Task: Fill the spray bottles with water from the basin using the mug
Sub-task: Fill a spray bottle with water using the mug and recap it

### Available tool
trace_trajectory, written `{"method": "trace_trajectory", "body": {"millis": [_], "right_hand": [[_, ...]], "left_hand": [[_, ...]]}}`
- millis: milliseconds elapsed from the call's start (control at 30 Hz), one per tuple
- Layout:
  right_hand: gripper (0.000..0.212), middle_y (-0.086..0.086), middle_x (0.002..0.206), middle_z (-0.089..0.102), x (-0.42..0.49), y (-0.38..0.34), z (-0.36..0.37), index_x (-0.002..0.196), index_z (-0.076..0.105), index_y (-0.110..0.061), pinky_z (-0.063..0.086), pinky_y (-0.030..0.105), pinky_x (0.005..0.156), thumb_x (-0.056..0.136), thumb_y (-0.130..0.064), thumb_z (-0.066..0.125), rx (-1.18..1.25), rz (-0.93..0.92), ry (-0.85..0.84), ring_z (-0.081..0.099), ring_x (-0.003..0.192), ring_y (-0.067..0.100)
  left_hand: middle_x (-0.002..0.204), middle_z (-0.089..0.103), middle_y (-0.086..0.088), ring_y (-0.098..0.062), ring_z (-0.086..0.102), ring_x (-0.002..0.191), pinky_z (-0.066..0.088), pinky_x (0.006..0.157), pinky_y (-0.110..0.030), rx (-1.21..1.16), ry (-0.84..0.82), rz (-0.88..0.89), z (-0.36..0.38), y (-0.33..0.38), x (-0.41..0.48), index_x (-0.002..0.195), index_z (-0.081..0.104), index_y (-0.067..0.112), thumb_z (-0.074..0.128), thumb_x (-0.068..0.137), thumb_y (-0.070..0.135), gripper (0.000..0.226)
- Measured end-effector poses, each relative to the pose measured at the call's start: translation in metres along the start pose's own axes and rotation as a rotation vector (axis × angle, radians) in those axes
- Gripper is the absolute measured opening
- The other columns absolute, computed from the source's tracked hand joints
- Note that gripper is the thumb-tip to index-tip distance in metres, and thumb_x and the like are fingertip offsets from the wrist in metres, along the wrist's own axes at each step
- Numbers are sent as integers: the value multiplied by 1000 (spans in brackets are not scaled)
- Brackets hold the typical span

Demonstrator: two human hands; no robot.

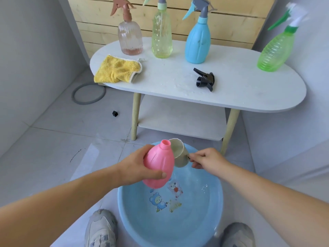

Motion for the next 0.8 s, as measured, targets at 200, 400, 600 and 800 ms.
{"method": "trace_trajectory", "body": {"millis": [200, 400, 600, 800], "right_hand": [[24, 6, 71, 73, -45, -57, -35, 82, 74, -7, 57, 14, 71, 96, -23, 64, 17, -104, 61, 71, 72, 12], [30, 1, 76, 76, -89, -103, -59, 76, 78, -15, 54, 39, 97, 96, -32, 63, -73, -259, 103, 72, 90, 19], [35, 1, 79, 76, -120, -141, -64, 70, 75, -8, 55, 40, 97, 97, -26, 62, -33, -421, 143, 71, 85, 6], [35, -7, 81, 75, -130, -158, -68, 66, 74, -18, 52, 43, 97, 95, -34, 62, -118, -506, 195, 70, 89, 8]], "left_hand": [[120, 66, 10, -8, 68, 106, 61, 84, -26, 54, -11, 27, -17, 22, -16, 131, 51, 42, 91, 63, 35, 80], [123, 66, 8, -12, 68, 111, 62, 92, -35, 39, -15, 50, -25, 34, -25, 133, 48, 44, 96, 68, 35, 81], [124, 66, 9, -13, 68, 111, 63, 90, -35, 43, 18, 81, -28, 42, -26, 137, 46, 44, 96, 67, 37, 86], [123, 65, 9, -11, 69, 109, 63, 90, -37, 19, 20, 106, -23, 43, -27, 134, 47, 41, 94, 57, 48, 90]]}}
Point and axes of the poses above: each hand's wrist, its own x-axis towards the middle knuckle, its own z-axis out of the palm, y = z × x, the point moved 7 cm from there along x, towards the middle knuckle
